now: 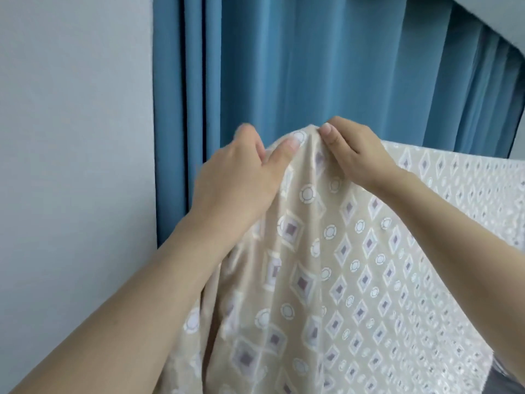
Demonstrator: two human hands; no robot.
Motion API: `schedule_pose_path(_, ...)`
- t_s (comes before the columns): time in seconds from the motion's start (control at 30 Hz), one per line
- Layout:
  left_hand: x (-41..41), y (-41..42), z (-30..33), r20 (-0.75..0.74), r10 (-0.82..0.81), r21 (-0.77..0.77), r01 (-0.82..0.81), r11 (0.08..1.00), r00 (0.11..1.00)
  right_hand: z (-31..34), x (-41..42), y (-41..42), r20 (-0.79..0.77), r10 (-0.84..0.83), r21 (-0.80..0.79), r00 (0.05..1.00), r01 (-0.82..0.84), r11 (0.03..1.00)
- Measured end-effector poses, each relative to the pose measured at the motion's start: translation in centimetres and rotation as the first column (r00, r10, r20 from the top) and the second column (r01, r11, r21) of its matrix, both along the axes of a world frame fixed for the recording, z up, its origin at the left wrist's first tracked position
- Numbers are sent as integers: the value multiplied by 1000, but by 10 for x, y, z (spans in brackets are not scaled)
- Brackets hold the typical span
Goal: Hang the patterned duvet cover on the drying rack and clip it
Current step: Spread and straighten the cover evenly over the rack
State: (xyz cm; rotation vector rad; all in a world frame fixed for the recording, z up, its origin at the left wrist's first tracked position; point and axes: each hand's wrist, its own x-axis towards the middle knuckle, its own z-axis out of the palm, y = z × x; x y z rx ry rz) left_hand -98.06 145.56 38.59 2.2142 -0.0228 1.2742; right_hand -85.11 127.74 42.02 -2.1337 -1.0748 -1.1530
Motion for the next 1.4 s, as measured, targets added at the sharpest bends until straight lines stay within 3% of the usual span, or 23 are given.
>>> schedule_pose_path(0.13, 6, 8, 6, -273, 66, 34, -59, 998, 960, -2, 11, -9, -20, 34, 71, 999, -33, 997)
schedule_pose_path(0.27, 0, 22, 34, -528, 82, 128, -16, 992, 845, 4, 16, -5, -50, 104, 165, 993, -94, 982)
schedule_pose_path(0.37, -6, 20, 58, -413, -8, 53, 33, 998, 911, 12, 23, -3, -31, 81, 209, 996, -72, 975)
schedule_pose_path(0.47, 10, 1, 83, -120, 31, 154, -12, 988, 992, 29, 37, -12, 6, -23, 305, 1000, 21, 952)
schedule_pose_path(0.53, 27, -14, 95, 13, 35, 262, -37, 964, 999, 42, 51, -28, 16, -158, 340, 987, 143, 930)
schedule_pose_path(0.63, 48, -32, 94, -139, 108, 438, -36, 898, 984, 48, 79, -71, 41, -458, 225, 888, 438, 870)
schedule_pose_path(0.7, 48, -32, 79, -236, 160, 453, -37, 891, 958, 43, 94, -95, 13, -591, 111, 806, 586, 802)
schedule_pose_path(0.8, 24, -14, 43, -277, 261, 419, -128, 899, 925, 43, 106, -106, -120, -706, -60, 698, 705, 707)
schedule_pose_path(0.9, -7, -5, -4, -341, 343, 407, -191, 893, 875, 53, 108, -102, -155, -756, -202, 636, 728, 655)
schedule_pose_path(1.07, -5, 4, -28, -375, 309, 286, -208, 935, 874, 65, 98, -71, -269, -626, -257, 732, 571, 779)
schedule_pose_path(1.13, -1, 9, -21, -431, 254, 290, -133, 948, 866, 60, 77, -47, -287, -403, -147, 869, 376, 915)
schedule_pose_path(1.2, 1, 11, -13, -485, 238, 339, -70, 938, 842, 47, 42, -16, -286, -47, -37, 957, 38, 999)
schedule_pose_path(1.27, 3, 14, -3, -520, 253, 395, -32, 918, 816, 31, 10, 10, -150, 98, -132, 984, -119, 984)
schedule_pose_path(1.33, 4, 23, 11, -512, 281, 429, -42, 902, 812, 22, -1, 24, -12, 131, -235, 991, -130, 963)
schedule_pose_path(1.4, 6, 36, 27, -394, 374, 477, -161, 864, 839, 22, 5, 21, 33, 141, -267, 990, -127, 955)
